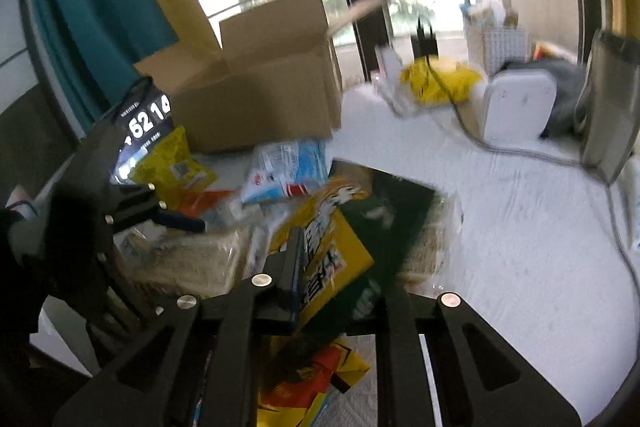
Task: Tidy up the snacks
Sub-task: 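Carry the cracker bag and chip bag into the cardboard box and release both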
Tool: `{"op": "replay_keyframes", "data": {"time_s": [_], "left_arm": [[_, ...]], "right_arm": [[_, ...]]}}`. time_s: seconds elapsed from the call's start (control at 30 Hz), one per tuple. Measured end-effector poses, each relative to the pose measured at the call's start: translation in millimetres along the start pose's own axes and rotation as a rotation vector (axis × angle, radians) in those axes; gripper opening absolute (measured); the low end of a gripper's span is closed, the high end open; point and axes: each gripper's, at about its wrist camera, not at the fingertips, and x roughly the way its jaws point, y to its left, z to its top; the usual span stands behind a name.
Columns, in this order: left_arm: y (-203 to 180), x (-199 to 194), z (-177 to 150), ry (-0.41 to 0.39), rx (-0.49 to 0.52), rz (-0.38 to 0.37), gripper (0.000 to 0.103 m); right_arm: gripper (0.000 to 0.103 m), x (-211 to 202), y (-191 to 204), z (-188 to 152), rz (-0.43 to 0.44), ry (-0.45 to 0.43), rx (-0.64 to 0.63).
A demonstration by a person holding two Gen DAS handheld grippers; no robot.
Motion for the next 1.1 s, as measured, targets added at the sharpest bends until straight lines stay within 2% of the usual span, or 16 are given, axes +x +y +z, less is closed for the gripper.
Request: {"op": "replay_keyframes", "data": {"time_s": [0.07,0.13,0.23,0.43,0.63,0.7,0.8,1.1], "left_arm": [[9.1,-1.7,-0.1,-0.017,-0.044,-0.023,0.089],[20.1,-6.9,-2.4,-0.042,-0.109,-0.046,0.078],[32.9,-22.9,-10.3,-0.104,-0.214,-0.092,0.072],[48.4,-69.5,-27.2,-0.26,-0.351,-0.108,0.069],[67.1,-119.4,-40.0,-0.422,-0.459,-0.003,0.069],[76.0,-134.9,-43.7,-0.475,-0.495,0.062,0.069],[90.6,-150.6,-45.7,-0.546,-0.559,0.113,0.069],[128.4,-179.3,-31.4,-0.677,-0.63,0.345,0.069]], "right_arm": [[0.016,8.4,-1.7,-1.3,0.001,0.015,-0.003],[0.008,10.2,0.4,-0.8,0.004,0.01,-0.021],[0.002,3.2,9.2,5.1,0.021,-0.016,-0.051],[0.001,-22.0,24.0,27.3,0.024,-0.094,-0.113],[0.001,-41.9,41.1,59.5,0.011,-0.176,-0.191],[0.001,-42.1,44.8,70.0,0.008,-0.196,-0.209],[0.001,-38.6,48.2,87.7,0.007,-0.225,-0.239],[0.001,-10.7,62.2,143.6,0.021,-0.307,-0.325]]}}
